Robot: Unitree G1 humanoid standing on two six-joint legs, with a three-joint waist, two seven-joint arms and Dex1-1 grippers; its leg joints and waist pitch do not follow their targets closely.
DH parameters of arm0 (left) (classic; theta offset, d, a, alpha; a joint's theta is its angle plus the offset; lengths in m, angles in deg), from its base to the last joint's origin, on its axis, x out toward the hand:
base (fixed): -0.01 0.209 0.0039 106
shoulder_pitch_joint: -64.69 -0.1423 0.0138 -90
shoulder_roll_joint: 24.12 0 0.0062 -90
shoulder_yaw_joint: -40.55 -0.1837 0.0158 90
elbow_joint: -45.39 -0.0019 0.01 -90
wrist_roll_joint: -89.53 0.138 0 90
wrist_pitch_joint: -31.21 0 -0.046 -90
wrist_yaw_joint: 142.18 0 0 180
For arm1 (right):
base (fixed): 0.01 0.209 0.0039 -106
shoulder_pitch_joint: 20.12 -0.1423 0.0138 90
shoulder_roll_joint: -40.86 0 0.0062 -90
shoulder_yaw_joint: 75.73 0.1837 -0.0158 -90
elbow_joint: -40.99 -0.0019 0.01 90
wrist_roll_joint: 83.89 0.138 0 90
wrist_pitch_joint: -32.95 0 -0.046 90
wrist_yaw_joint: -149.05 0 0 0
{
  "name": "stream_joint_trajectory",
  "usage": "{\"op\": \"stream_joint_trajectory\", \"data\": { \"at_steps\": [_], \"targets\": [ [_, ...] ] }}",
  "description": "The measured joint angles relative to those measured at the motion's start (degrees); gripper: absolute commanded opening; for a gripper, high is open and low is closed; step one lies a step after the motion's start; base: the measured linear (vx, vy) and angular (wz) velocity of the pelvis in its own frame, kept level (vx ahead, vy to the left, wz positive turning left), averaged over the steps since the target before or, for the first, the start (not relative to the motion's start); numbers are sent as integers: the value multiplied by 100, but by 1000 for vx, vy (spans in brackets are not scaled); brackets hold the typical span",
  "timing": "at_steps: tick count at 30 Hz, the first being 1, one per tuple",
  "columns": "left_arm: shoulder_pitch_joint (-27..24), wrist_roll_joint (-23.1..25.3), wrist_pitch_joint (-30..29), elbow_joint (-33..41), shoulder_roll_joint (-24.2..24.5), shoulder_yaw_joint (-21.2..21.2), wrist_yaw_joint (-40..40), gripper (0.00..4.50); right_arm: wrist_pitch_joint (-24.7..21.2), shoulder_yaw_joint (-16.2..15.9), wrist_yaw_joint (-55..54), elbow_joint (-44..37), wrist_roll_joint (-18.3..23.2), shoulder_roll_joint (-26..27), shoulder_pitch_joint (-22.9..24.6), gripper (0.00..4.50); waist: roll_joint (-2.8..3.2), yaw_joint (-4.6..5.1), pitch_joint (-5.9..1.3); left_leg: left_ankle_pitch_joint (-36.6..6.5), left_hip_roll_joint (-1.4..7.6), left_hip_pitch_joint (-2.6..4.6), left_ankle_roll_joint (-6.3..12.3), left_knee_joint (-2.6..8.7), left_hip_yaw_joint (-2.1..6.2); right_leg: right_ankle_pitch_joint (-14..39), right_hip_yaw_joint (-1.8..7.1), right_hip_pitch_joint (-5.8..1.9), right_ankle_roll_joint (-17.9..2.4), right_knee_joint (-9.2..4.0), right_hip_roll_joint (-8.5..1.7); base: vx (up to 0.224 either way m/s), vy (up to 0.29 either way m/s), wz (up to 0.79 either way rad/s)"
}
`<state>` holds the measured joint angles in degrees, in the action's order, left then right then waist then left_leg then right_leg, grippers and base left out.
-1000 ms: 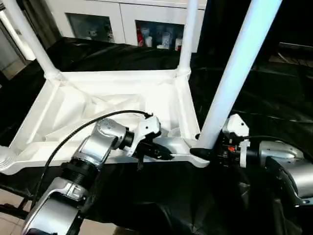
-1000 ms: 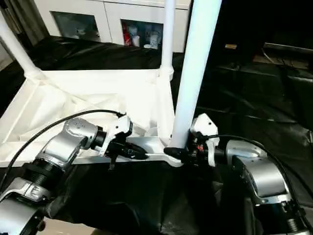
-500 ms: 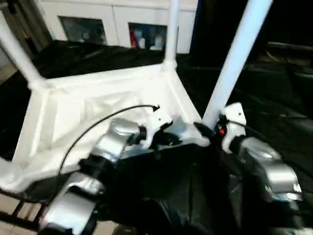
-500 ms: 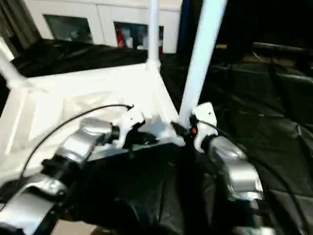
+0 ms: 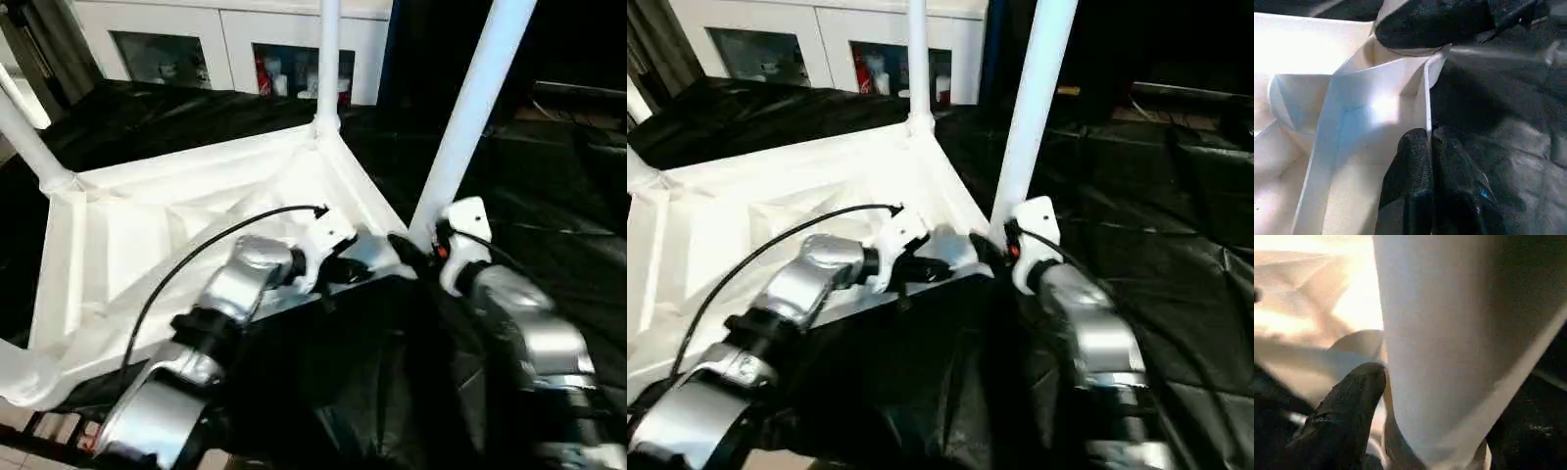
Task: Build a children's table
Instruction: Rotate leg to tighten
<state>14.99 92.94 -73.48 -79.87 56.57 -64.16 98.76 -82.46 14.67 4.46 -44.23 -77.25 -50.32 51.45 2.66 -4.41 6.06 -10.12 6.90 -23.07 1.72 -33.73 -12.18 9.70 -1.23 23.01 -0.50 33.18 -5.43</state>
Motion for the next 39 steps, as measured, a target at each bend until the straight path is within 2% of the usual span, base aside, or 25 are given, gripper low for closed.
{"op": "stream_joint_trajectory", "data": {
  "at_steps": [5, 9, 19, 23, 27, 31, 35, 37, 39],
  "targets": [
    [-232, -154, 80, 378, 411, -144, 736, 0, 15, -303, 1293, -402, 266, -787, 279, 303, 5, -85, -3, 0, 6, -2, 3, -3, 0, 1, -9, -1, 0, -2, 1, 0, 0, 0],
    [-377, -209, 76, 637, 675, -199, 1235, 0, 12, -489, 2005, -516, 447, -1128, 326, 303, 8, -90, -4, 0, 7, -3, 3, -14, 0, 1, -9, -5, -1, -1, 0, 0, 0, 0],
    [-420, -267, -26, 761, 844, -284, 1628, 0, -29, -556, 2476, -529, 559, -1284, 337, 223, 7, -106, -4, 0, 7, -3, 2, -14, 0, 0, -6, -8, -2, 1, 0, 0, 0, 0],
    [-419, -271, -28, 777, 843, -286, 1638, 0, -32, -553, 2452, -629, 554, -1300, 384, 211, 8, -120, -4, 0, 7, -2, 2, -13, 0, -1, -6, -9, -3, 3, 0, 0, 0, 0],
    [-368, -184, -24, 599, 689, -207, 1182, 0, -13, -415, 1884, -505, 403, -972, 408, 207, 8, -111, -5, 0, 7, 1, 2, -14, 0, -1, -6, -10, -4, 6, 0, 0, 0, 0],
    [32, -19, -94, -5, 206, -47, 172, 0, -88, -66, 414, 52, 61, -174, 32, 203, 3, -47, -2, 1, 6, 3, 1, -17, 0, 0, -4, -9, -3, -7, -1, 0, 0, 0],
    [145, -13, -264, -236, -149, 111, -479, 0, -149, 160, -591, 272, -51, 296, -138, 201, -1, -34, 1, 1, 6, 6, 0, -16, 0, 9, -2, -6, 12, -12, 0, 0, 0, 0],
    [270, 3, -274, -429, -293, 151, -786, 0, -103, 268, -1237, 440, -244, 663, -276, 201, 1, -4, -1, 0, 6, 5, 0, -14, 0, 10, -2, 0, 14, -11, 0, 0, 0, 0],
    [306, 7, -268, -492, -351, 173, -926, 0, -21, 319, -1549, 538, -298, 843, -347, 256, 0, 15, 0, 0, 6, 5, 0, -11, 0, 13, -3, 0, 20, -12, 0, 0, 0, 0]
  ]
}}
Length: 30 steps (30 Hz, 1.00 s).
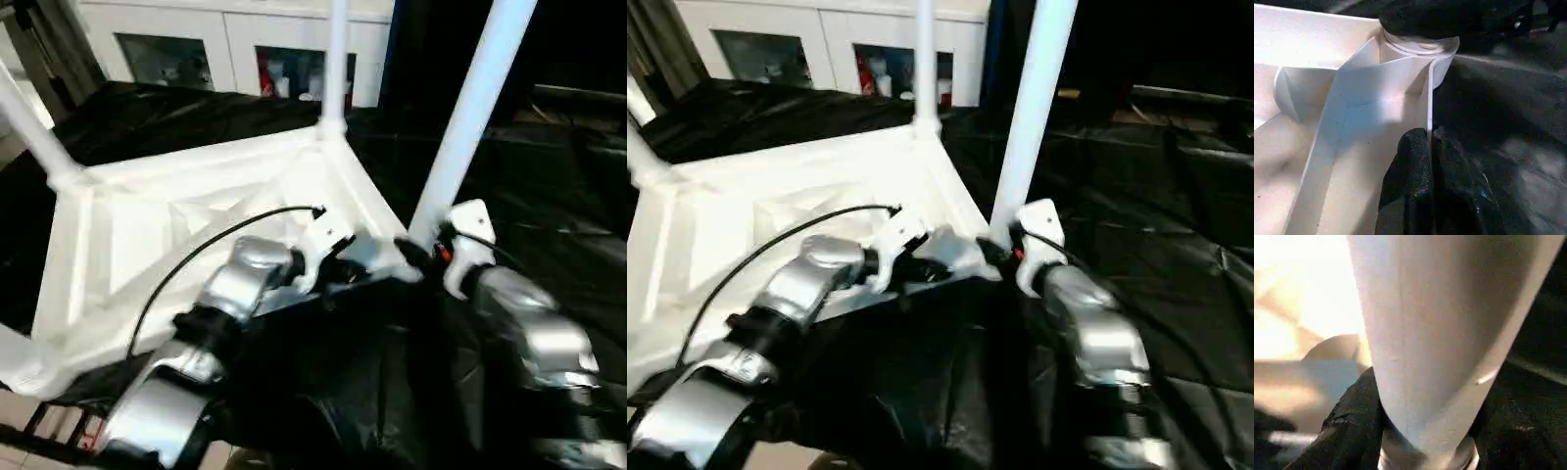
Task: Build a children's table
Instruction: Rotate leg to tighten
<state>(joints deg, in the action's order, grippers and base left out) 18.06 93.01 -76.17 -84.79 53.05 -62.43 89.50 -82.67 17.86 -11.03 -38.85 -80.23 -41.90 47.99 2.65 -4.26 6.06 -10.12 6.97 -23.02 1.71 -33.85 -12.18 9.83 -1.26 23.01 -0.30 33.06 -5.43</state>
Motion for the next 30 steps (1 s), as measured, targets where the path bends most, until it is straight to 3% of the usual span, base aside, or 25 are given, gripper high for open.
{"op": "stream_joint_trajectory", "data": {
  "at_steps": [3, 7, 13, 19, 22, 30],
  "targets": [
    [-1, 74, 90, -11, -4, -8, 34, 0, 58, 125, -135, 4, 44, 214, -4, 280, 0, 27, 0, 0, 0, -1, 0, 1, 0, -1, 1, 0, -1, 0, 0, 0, 0, 0],
    [-5, 85, 230, -9, 33, -93, 119, 0, 100, 43, 80, -90, 46, 55, 87, 291, 1, 23, 0, 0, 0, -4, 0, 2, 0, -12, 2, -1, -19, -2, 0, 0, 0, 0],
    [-22, 76, 504, 24, 61, -263, 352, 0, 266, -188, 1108, -427, 84, -880, 441, 291, 2, -106, 0, 0, 0, -9, 0, 9, -1, -14, 1, -7, -22, 4, 0, 0, 0, 0],
    [-41, 67, 666, 114, 63, -418, 675, 0, 370, 79, 2470, -836, 595, -2029, 986, 291, 32, -240, 1, 5, 0, -32, 16, 1, -6, -12, -2, -4, -23, -2, -7, 0, 0, 0],
    [-43, 68, 744, 116, 101, -434, 690, 0, 348, 257, 3095, -1086, 884, -2489, 1332, 291, 36, -226, 1, 4, 0, -33, 22, -4, -9, -13, -2, -3, -23, -1, -8, 0, 0, 0],
    [-79, 68, 832, 117, 141, -466, 732, 0, 339, 340, 3321, -1223, 1043, -2668, 1509, 291, 41, -213, 1, 4, 1, -30, 21, -3, -8, -13, -2, -2, -23, 4, -8, 0, 0, 0]
  ]
}}
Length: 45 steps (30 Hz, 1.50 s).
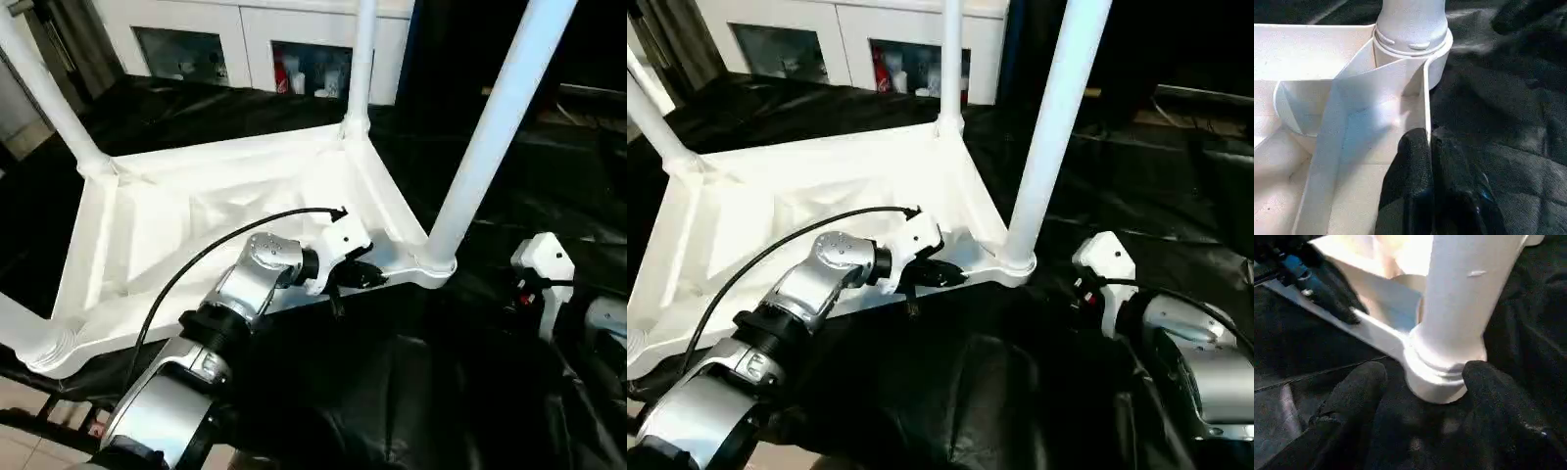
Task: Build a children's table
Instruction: Rotate leg to tighten
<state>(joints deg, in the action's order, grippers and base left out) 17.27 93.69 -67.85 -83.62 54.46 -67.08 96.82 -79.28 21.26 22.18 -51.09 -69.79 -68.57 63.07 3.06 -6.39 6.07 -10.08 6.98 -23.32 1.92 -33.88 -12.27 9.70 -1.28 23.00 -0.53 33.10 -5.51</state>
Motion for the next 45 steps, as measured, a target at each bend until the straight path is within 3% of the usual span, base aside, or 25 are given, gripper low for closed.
{"op": "stream_joint_trajectory", "data": {
  "at_steps": [5, 6, 13, 15, 16, 20, 23, 26, 29, 34, 38, 45],
  "targets": [
    [-143, 1, 109, 183, 58, -37, 35, 0, -124, -87, 203, -408, 238, -29, 207, 291, 12, -6, -8, 2, 0, 0, 4, 0, 0, 0, -1, 1, 0, 1, 0, 0, 0, 0],
    [-160, -1, 107, 210, 60, -31, 36, 45, -137, -124, 211, -453, 246, 14, 206, 301, 20, -6, -13, 9, 0, -1, 16, 0, 0, 0, -1, 2, 0, 1, 0, 0, 0, 0],
    [-416, -580, -160, 1162, 113, 236, 117, 105, -128, -785, -28, -443, 189, 624, -115, 301, 13, 15, -9, 10, 3, -8, 15, -4, 0, 0, -5, 6, 0, 2, 0, 0, 0, 0],
    [-638, -712, -456, 1658, 375, 401, 178, 116, -66, -823, -312, -306, 70, 870, -367, 301, 9, 88, -6, 10, 3, -7, 13, -3, 0, 0, -5, 11, 0, 5, 0, 0, 0, 0],
    [-827, -792, -703, 2003, 572, 510, 213, 145, -55, -845, -459, -196, 14, 988, -500, 301, -3, 139, 0, 10, 3, -5, 12, -1, 1, 0, -7, 13, 0, 9, 0, 0, 0, 0],
    [-1572, -1097, -1469, 3202, 1149, 752, 361, 170, -27, -871, -818, 130, -73, 1312, -702, 301, -46, 160, 27, 10, 6, -5, 8, 10, 1, 2, -6, 19, 3, 7, 2, 0, 0, 0],
    [-2353, -1503, -2186, 4322, 1718, 941, 542, 196, -27, -1005, -959, 282, -75, 1574, -847, 301, -130, 200, 76, 12, 6, -4, 3, 22, 0, 5, -3, 29, 7, 6, 6, 0, 0, 0],
    [-2839, -1806, -2733, 5106, 2007, 1139, 571, 229, -16, -1131, -1110, 438, -89, 1812, -1033, 301, -201, 158, 120, 17, 6, -15, -5, 35, -5, 8, 10, 41, 13, 1, 14, 0, 0, 0],
    [-3339, -1745, -3015, 5778, 2207, 1358, 359, 249, 43, -1197, -1441, 664, -150, 2216, -1241, 301, -243, 167, 145, 18, 5, -21, -7, 51, -28, 13, 35, 66, 20, -1, 14, 0, 0, 0],
    [-4098, -1454, -3429, 6306, 2422, 1840, -232, 304, 123, -1139, -2290, 1159, -281, 2865, -1619, 301, -320, 222, 194, 38, 6, -25, -40, 101, -50, 13, 47, 103, 20, -5, 18, 0, 0, 0],
    [-4641, -1483, -3881, 6677, 2734, 2003, -443, 337, 281, -884, -2963, 1465, -297, 3119, -1869, 301, -333, 262, 202, 49, 5, -16, -57, 137, -50, 16, 47, 108, 25, -6, 23, 0, 0, 0],
    [-4892, -1480, -4119, 6949, 2804, 2019, -679, 383, 505, -490, -3835, 1952, -327, 3282, -2231, 301, -333, 169, 206, 56, 5, -11, -68, 164, -52, 31, 46, 105, 52, -4, 25, 0, 0, 0]
  ]
}}
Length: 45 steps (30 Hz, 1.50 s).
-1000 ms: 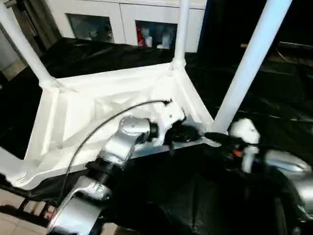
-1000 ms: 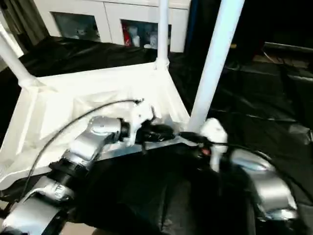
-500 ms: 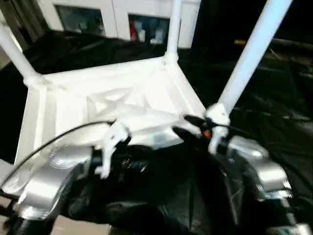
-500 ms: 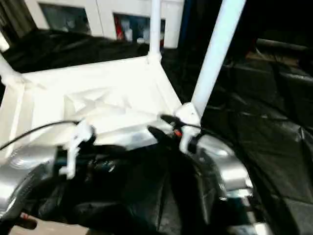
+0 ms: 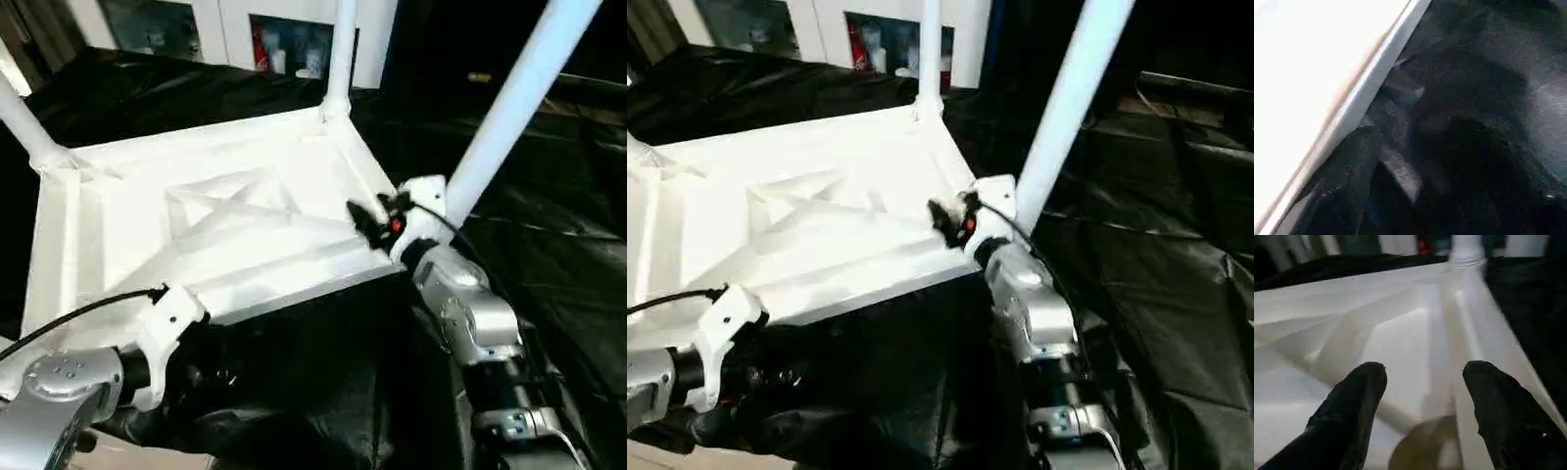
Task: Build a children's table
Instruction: Rotate leg to tighten
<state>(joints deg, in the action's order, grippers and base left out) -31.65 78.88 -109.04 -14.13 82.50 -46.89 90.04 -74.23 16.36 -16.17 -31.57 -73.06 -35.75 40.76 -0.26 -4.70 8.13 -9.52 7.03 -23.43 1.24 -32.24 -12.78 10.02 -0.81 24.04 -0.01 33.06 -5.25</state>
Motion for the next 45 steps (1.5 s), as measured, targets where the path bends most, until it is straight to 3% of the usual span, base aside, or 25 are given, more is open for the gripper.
{"op": "stream_joint_trajectory", "data": {
  "at_steps": [8, 19, 24, 27, 34, 39, 42, 45],
  "targets": [
    [231, 14, 195, -297, -21, 73, -419, 443, 405, 447, -681, 591, -83, -327, -283, 301, 8, -73, 4, 3, 0, -3, -3, -5, -6, 1, 7, -21, 4, 4, 0, 0, 0, 0],
    [540, 49, 695, -568, -150, 286, -870, 443, 937, 1088, -818, 1685, -171, -1557, -782, 301, 32, -50, 14, 12, 1, -11, 5, -23, -9, -8, 5, -35, 10, 12, -3, 0, 0, 0],
    [281, -156, 1210, -600, -214, 418, -738, 443, 1119, 1102, -529, 1924, -200, -1827, -867, 301, 44, -1, 16, 15, 7, -16, 14, -37, -9, -8, 4, -34, 10, 12, -1, 0, 0, 0],
    [-54, -380, 1559, -608, -294, 624, -521, 443, 1109, 981, -125, 1477, -198, -1794, -588, 301, 43, 24, 16, 15, 22, -18, 16, -38, -9, -7, 0, -34, 10, 6, 9, 0, 0, 0],
    [-863, -1237, 2131, -693, -633, 1667, -122, 443, 1020, 67, 458, -55, -56, -1289, 741, 301, 73, 13, 34, 14, 46, -11, 10, -33, -10, -7, -2, -28, 11, 7, 27, 0, 0, 0],
    [-1432, -1451, 2661, -952, -707, 2040, 108, 443, 1023, -18, 371, -887, 7, -1033, 1398, 301, 80, -51, 38, 12, 46, 8, 7, -21, -11, 22, 3, -27, 59, 1, 27, 0, 0, 0],
    [-1316, -1451, 2991, -1116, -932, 2293, -75, 443, 969, 40, 285, -1160, 30, -988, 1702, 301, 87, -71, 43, 12, 46, 18, 6, -15, -11, 27, 5, -18, 67, -1, 27, 0, 0, 0],
    [-816, -1460, 3365, -1312, -1051, 2595, -468, 443, 867, 137, 240, -1698, 89, -1020, 2169, 301, 83, -101, 42, 12, 46, 32, 5, -4, -11, 33, 5, -27, 78, 0, 28, 0, 0, 0]
  ]
}}
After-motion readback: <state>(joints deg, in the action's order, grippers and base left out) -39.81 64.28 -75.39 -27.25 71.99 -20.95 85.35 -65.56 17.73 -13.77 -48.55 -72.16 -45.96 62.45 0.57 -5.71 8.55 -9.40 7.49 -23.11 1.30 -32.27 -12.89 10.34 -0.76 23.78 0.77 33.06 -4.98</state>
